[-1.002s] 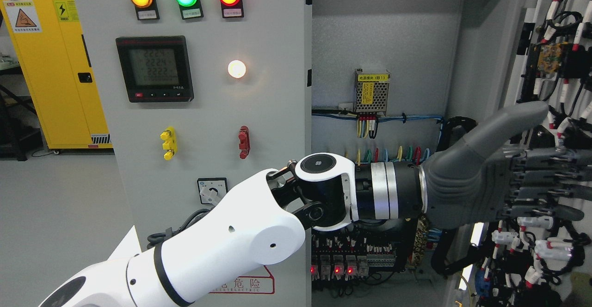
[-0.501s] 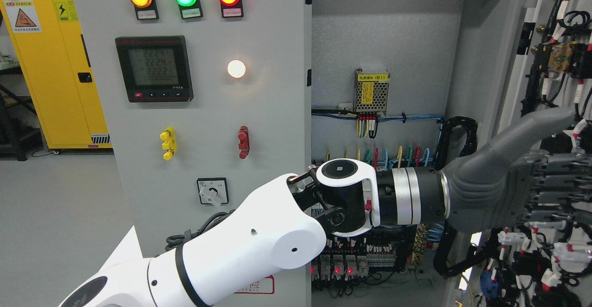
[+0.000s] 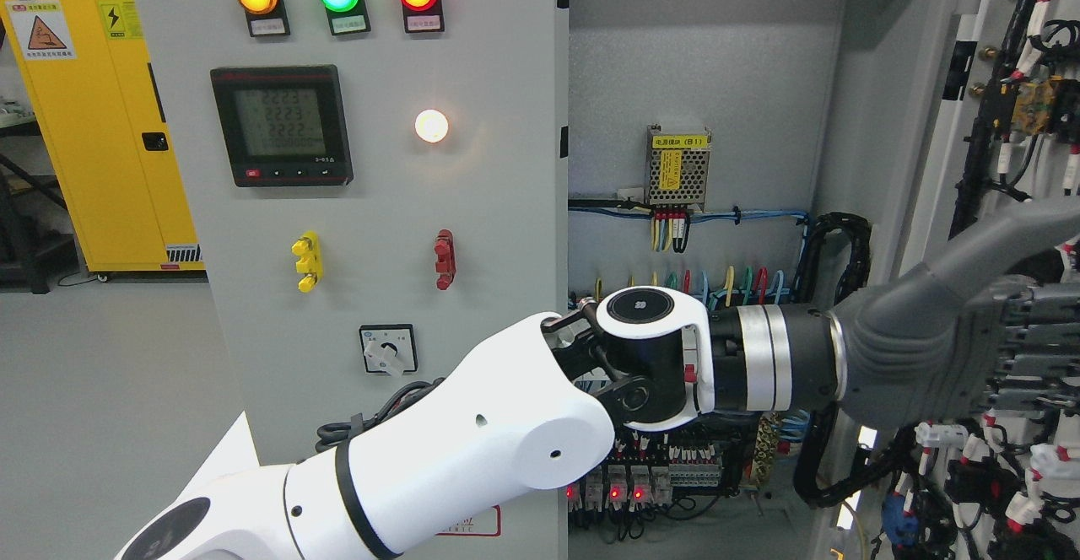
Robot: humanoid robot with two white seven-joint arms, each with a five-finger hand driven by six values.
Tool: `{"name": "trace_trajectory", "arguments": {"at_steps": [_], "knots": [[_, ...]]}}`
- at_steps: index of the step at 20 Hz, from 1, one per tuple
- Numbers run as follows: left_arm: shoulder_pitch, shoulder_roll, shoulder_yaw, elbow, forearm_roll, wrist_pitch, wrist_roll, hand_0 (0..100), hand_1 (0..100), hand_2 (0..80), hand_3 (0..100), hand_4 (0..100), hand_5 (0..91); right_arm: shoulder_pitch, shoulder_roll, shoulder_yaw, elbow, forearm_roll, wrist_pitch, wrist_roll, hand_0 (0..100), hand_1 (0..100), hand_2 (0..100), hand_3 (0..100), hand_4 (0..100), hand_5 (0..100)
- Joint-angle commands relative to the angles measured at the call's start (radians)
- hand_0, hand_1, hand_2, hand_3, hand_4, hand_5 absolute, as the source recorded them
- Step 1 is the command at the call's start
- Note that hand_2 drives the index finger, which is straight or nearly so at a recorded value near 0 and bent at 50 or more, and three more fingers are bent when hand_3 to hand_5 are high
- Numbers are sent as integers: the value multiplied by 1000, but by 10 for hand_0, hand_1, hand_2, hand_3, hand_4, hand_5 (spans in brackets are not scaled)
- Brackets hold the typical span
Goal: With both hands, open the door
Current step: 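Keep pushing the button door wide open with the left hand, then lower and withdraw the left hand out of view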
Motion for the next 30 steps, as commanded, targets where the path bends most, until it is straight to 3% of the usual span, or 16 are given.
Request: {"name": "trace_trajectory", "arguments": {"at_steps": [1, 19, 25, 30], "knots": [[-10, -43, -5, 27, -1, 1, -3, 0, 0, 0, 0, 0, 0, 1, 14, 2, 0, 0, 0, 0, 215, 101, 0, 0, 0, 0], [-29, -112, -29, 122, -4, -1, -6, 0, 0, 0, 0, 0, 0, 0, 14, 2, 1, 0, 0, 0, 216, 100, 0, 0, 0, 0], [-40, -95, -14, 105, -3, 3, -6, 0, 0, 0, 0, 0, 0, 0, 14, 2, 0, 0, 0, 0, 216, 99, 0, 0, 0, 0], [-29, 0, 64, 30, -4, 18, -1, 0, 0, 0, 0, 0, 0, 0, 14, 2, 0, 2, 0, 0, 215, 100, 0, 0, 0, 0]]}}
